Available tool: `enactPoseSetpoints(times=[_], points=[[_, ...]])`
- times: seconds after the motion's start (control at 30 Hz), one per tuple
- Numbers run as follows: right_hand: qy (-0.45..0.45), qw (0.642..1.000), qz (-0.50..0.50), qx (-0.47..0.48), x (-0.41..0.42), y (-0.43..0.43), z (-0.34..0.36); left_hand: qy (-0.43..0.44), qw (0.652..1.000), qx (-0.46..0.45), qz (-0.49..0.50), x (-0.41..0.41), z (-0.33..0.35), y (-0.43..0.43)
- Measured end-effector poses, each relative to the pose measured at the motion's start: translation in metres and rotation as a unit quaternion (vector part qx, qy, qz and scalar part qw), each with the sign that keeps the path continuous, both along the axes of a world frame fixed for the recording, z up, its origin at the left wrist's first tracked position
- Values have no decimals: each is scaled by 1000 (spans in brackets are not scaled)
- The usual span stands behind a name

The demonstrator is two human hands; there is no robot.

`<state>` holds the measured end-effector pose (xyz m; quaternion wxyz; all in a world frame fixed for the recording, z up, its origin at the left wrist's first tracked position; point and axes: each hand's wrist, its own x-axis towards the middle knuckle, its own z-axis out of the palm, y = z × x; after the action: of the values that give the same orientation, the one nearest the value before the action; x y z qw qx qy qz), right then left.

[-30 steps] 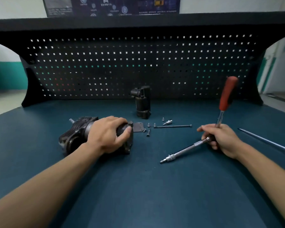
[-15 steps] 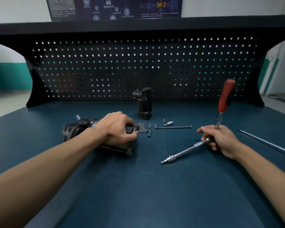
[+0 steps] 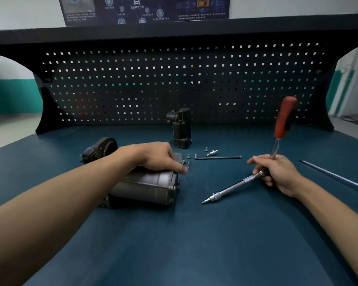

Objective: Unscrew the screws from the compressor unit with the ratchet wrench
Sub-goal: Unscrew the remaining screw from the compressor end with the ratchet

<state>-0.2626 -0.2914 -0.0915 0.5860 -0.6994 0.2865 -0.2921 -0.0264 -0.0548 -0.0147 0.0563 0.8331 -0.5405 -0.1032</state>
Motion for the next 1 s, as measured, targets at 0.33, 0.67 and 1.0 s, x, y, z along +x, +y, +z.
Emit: enactPoseSetpoints(times=[0.33,0.67,1.0], points=[[-9,998,-46,49,7,10,1,-201,965,-108,-127,-39,-28,81],[-47,981,-144,125,11,28,15,-241,958,-151,-37,-20,-42,43],[-44,983,-176,41,23,41,17,-244,951,-186,-33,-14,-42,36]])
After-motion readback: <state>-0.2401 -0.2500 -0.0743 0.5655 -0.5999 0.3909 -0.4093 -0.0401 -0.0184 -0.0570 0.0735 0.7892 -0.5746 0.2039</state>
